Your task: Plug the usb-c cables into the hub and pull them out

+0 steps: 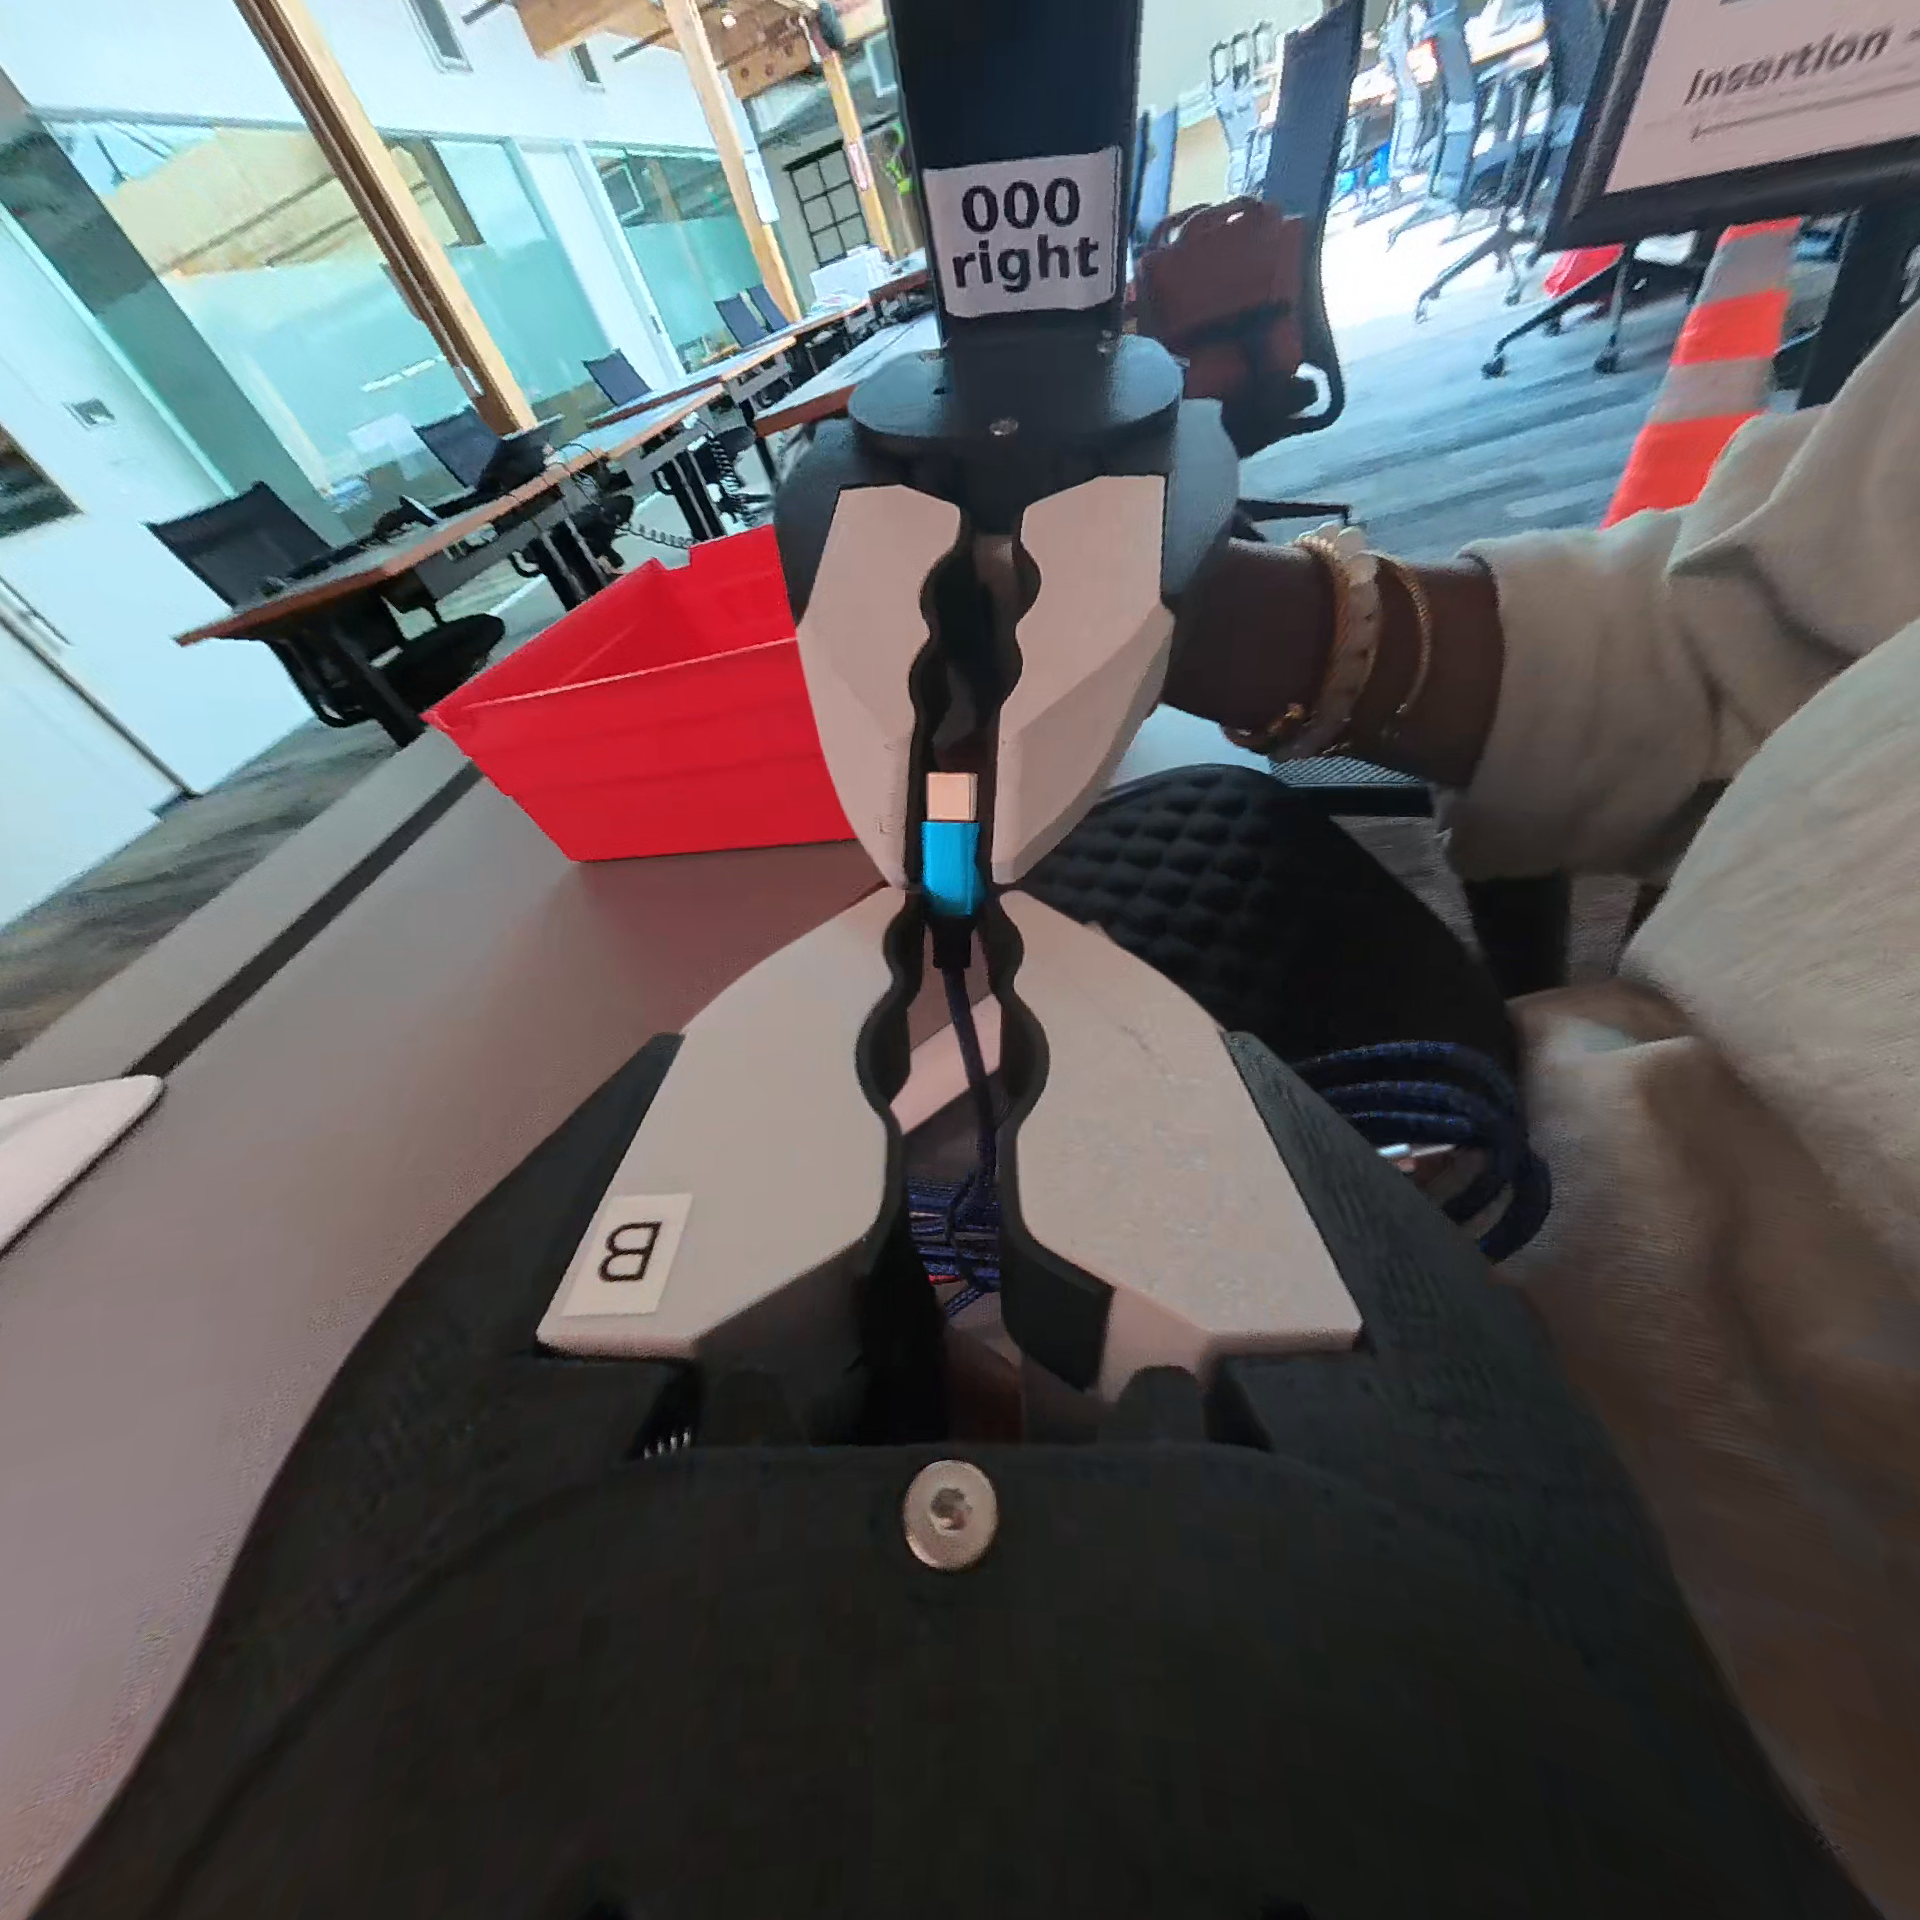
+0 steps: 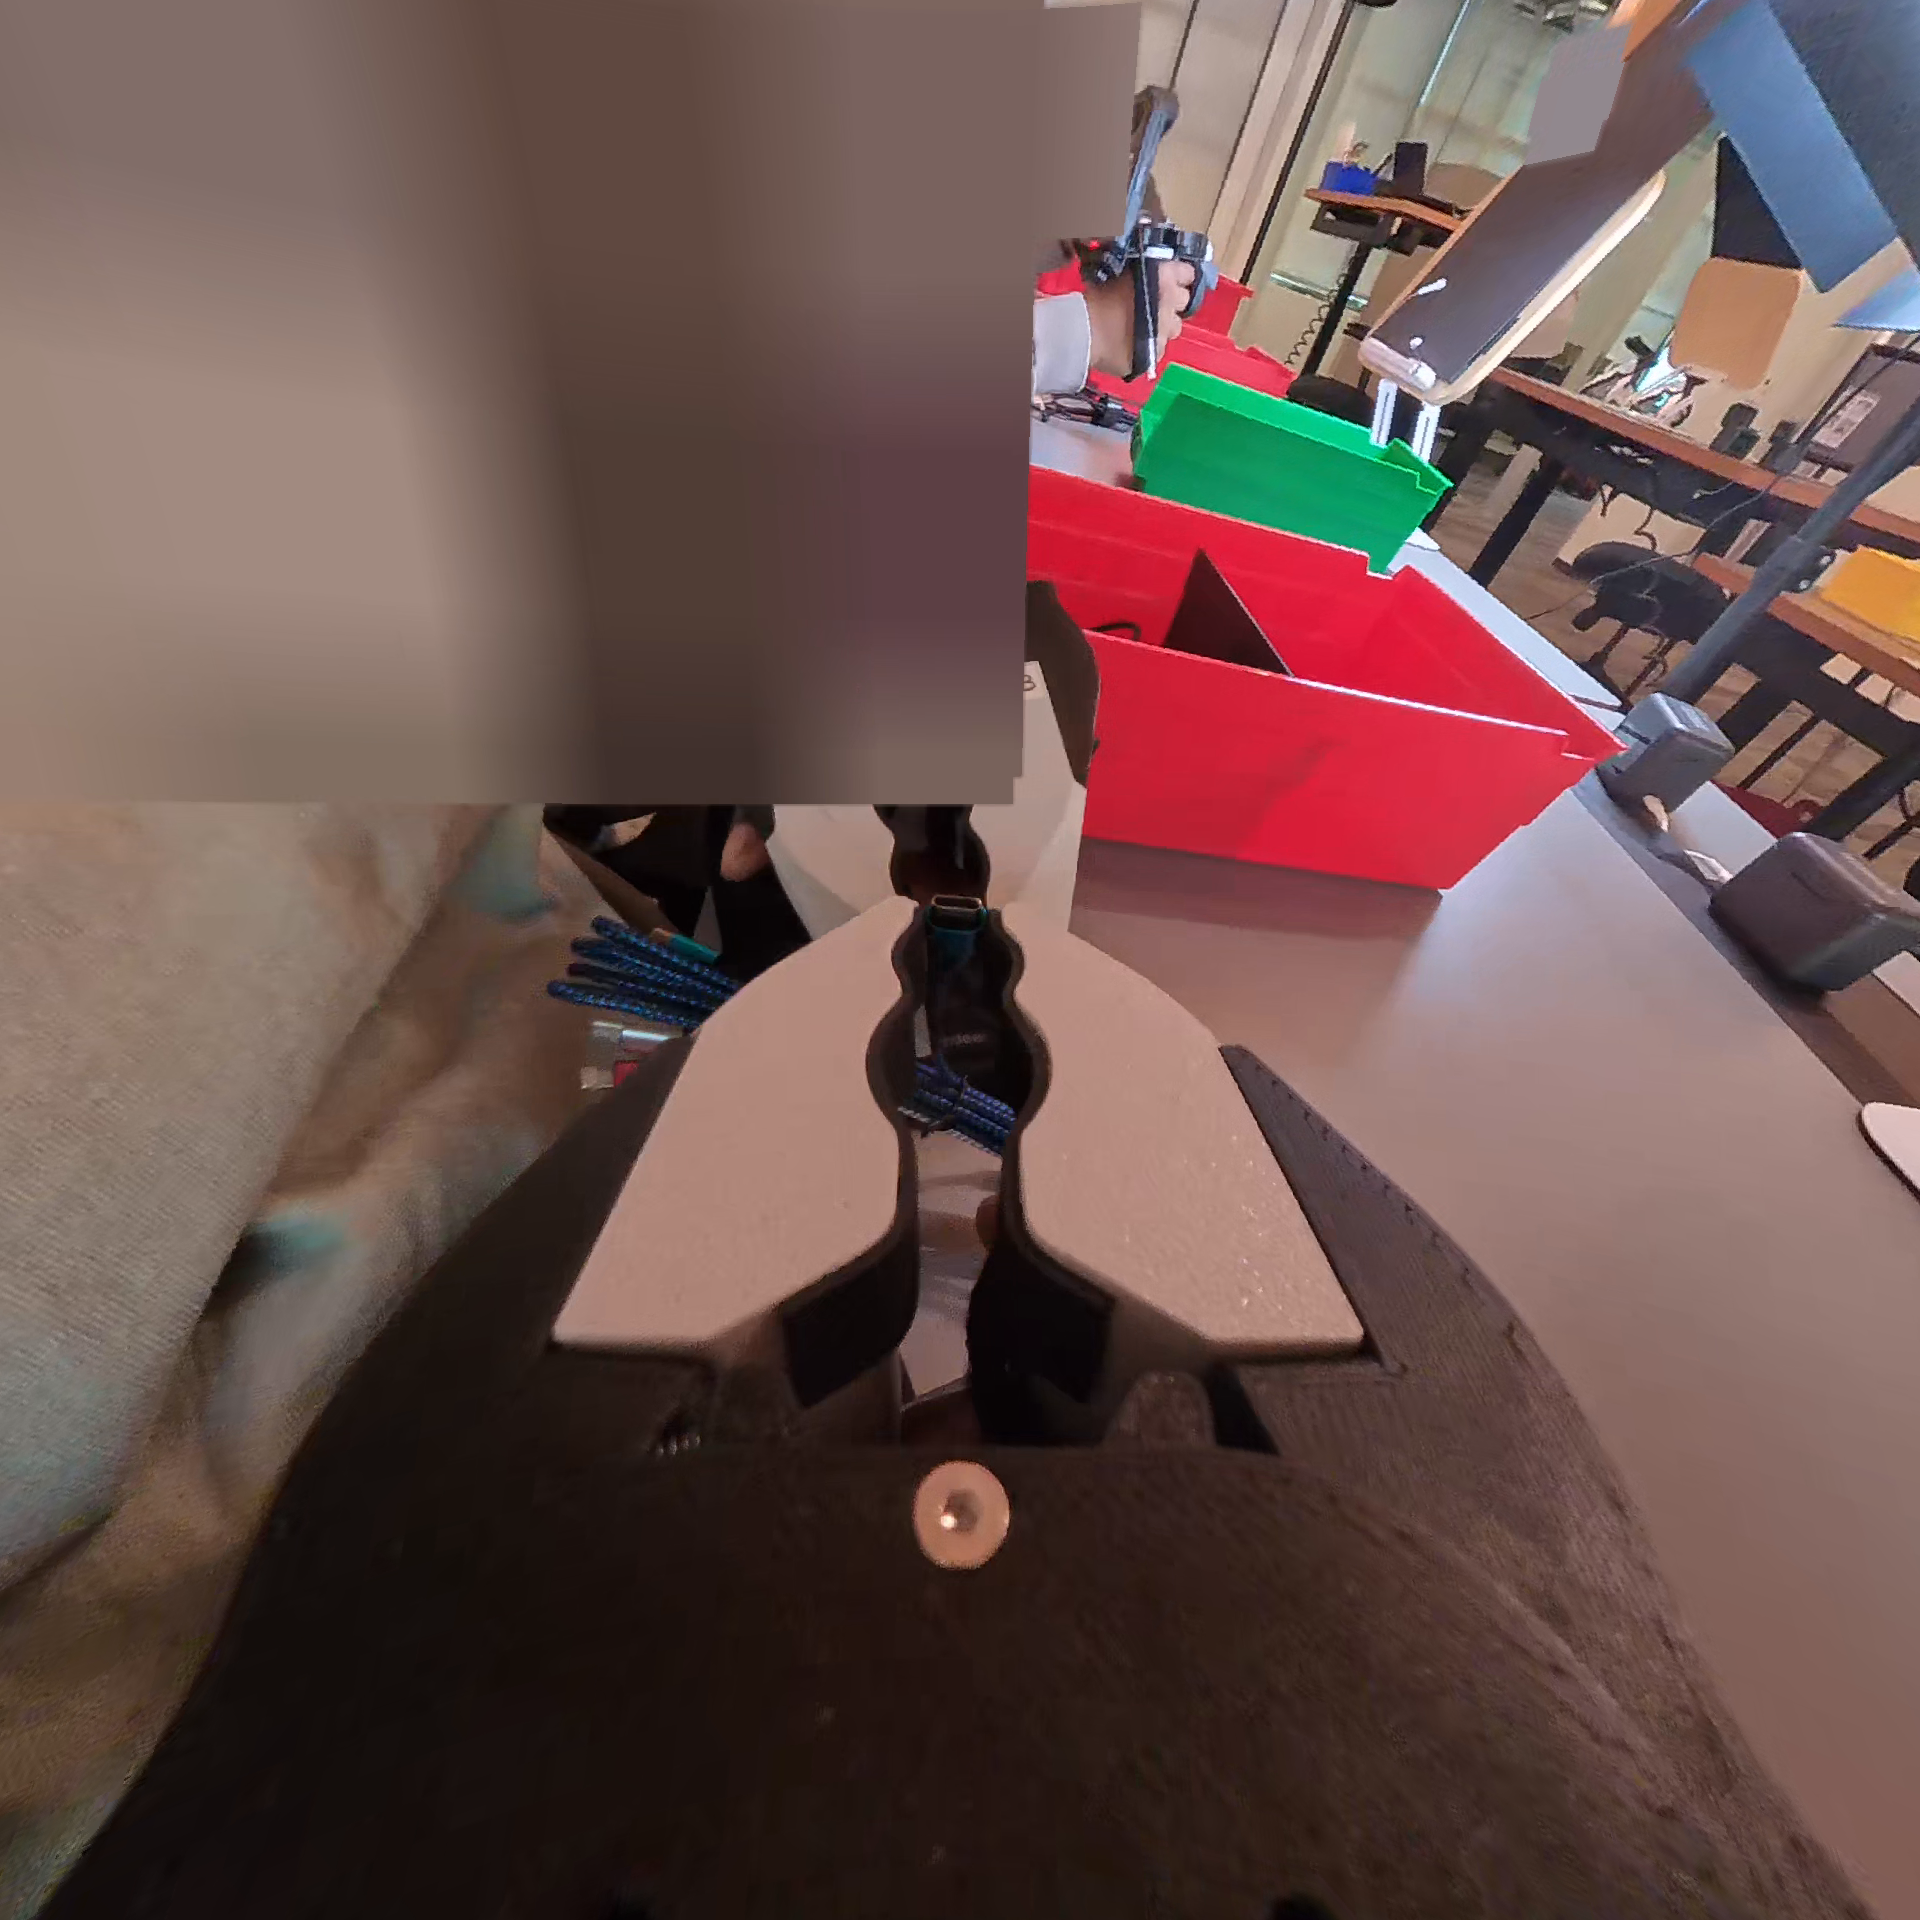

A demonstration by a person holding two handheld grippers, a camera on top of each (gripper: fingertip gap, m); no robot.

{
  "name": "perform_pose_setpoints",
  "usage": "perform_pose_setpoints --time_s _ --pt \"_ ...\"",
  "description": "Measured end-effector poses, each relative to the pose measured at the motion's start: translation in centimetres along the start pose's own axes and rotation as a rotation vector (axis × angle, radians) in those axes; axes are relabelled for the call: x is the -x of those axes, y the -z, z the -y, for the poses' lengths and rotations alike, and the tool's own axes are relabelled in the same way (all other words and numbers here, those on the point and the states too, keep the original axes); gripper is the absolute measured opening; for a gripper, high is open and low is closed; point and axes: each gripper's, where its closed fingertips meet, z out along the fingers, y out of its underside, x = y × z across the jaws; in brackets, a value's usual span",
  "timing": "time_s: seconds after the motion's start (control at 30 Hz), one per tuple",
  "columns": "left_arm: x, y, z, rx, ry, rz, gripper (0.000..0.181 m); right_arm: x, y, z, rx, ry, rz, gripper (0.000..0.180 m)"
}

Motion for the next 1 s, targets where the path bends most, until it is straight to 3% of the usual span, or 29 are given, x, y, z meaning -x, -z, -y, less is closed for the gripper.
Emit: perform_pose_setpoints --time_s 0.23,0.87,1.0 --pt "-0.8 0.2 -0.9 0.056 0.162 -0.112 0.011 0.6 -0.2 -1.0 0.047 0.005 0.041 0.009" --pt "-0.5 -0.1 -2.2 0.138 0.128 -0.06 0.007 0.2 0.5 -3.0 0.129 -0.031 0.051 0.009" --pt "-0.4 -0.3 -3.1 0.228 0.118 -0.037 0.007 0.0 0.8 -4.2 0.229 -0.041 0.033 0.01"
